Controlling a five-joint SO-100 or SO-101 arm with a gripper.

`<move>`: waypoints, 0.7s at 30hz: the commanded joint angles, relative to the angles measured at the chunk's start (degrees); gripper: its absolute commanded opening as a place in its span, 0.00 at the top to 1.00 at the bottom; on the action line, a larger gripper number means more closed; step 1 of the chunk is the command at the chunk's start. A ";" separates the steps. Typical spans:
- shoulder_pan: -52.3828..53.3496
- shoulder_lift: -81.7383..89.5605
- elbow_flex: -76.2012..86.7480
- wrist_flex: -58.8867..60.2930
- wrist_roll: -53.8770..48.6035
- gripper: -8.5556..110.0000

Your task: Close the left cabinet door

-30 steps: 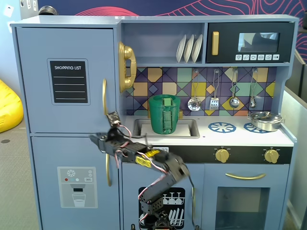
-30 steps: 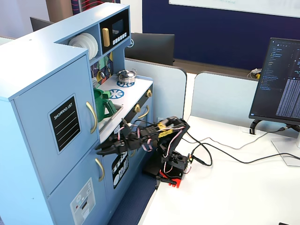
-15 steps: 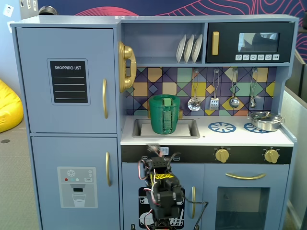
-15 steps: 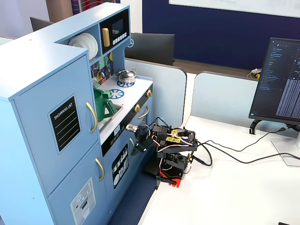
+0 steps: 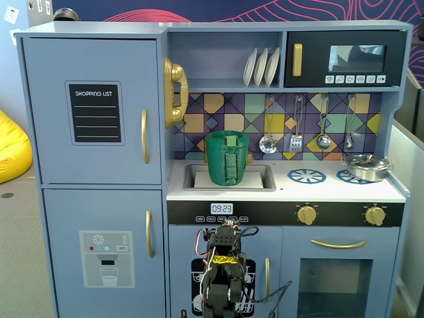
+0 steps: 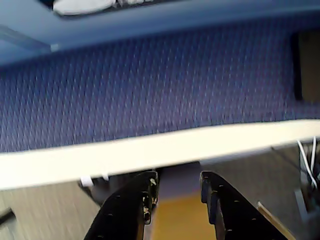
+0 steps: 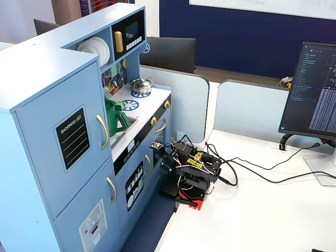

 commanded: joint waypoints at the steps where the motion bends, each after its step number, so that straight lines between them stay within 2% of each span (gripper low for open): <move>1: 0.26 0.62 0.44 10.37 4.04 0.93; 21: -5.54 0.62 0.44 10.37 3.96 0.91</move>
